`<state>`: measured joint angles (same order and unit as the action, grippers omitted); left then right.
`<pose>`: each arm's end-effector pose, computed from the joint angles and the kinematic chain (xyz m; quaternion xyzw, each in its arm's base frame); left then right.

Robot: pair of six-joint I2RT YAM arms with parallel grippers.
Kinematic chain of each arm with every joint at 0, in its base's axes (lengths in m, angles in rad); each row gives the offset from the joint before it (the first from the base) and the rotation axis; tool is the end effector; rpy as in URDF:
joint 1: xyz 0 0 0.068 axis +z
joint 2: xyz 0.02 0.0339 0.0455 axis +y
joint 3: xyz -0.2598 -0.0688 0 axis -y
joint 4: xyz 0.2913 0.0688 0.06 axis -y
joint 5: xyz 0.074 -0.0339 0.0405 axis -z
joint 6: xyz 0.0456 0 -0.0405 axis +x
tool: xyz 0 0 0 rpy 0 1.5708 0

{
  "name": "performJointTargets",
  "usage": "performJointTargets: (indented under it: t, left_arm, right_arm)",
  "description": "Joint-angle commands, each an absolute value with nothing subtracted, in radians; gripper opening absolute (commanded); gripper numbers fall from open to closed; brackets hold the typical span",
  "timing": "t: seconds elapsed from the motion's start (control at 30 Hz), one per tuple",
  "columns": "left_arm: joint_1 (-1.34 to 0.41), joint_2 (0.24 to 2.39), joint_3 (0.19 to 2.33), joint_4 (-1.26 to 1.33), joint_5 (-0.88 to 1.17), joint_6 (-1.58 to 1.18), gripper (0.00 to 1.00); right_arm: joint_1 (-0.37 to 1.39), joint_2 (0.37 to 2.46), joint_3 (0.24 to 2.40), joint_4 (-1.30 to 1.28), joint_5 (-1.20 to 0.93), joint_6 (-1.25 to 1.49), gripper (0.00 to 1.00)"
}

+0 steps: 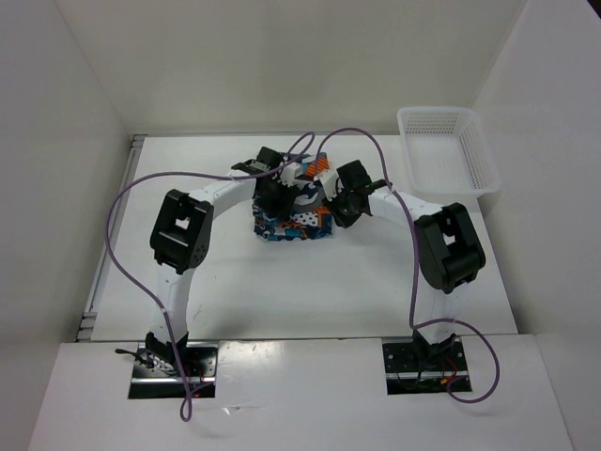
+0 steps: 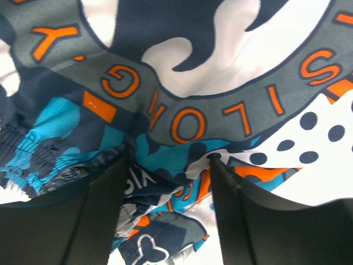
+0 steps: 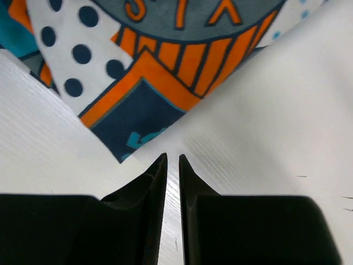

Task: Fold and stack the shorts
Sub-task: Fold the shorts

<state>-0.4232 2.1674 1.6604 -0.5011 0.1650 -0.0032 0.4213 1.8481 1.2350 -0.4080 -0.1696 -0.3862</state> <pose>0.4649 -0.2176 0.1388 0.2220 0.9316 -0.1359 0.2537 0.3856 0.1812 0.1434 -0.3979 0.8729 0.0863 0.2690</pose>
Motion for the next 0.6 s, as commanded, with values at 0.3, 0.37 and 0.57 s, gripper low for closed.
performJointTargets:
  t: [0.3, 0.37, 0.57]
  left_arm:
    - [-0.367, 1.873, 1.744, -0.641, 0.356, 0.000, 1.00]
    - [-0.324, 1.833, 1.753, -0.632, 0.336, 0.000, 1.00]
    - [-0.103, 1.698, 1.681, -0.537, 0.117, 0.000, 1.00]
  right_arm:
    - [0.359, 1.697, 1.530, -0.397, 0.049, -0.443, 0.36]
    - [0.318, 1.663, 1.568, -0.397, 0.077, -0.443, 0.45]
    - [0.238, 1.504, 1.499, -0.324, 0.202, -0.434, 0.61]
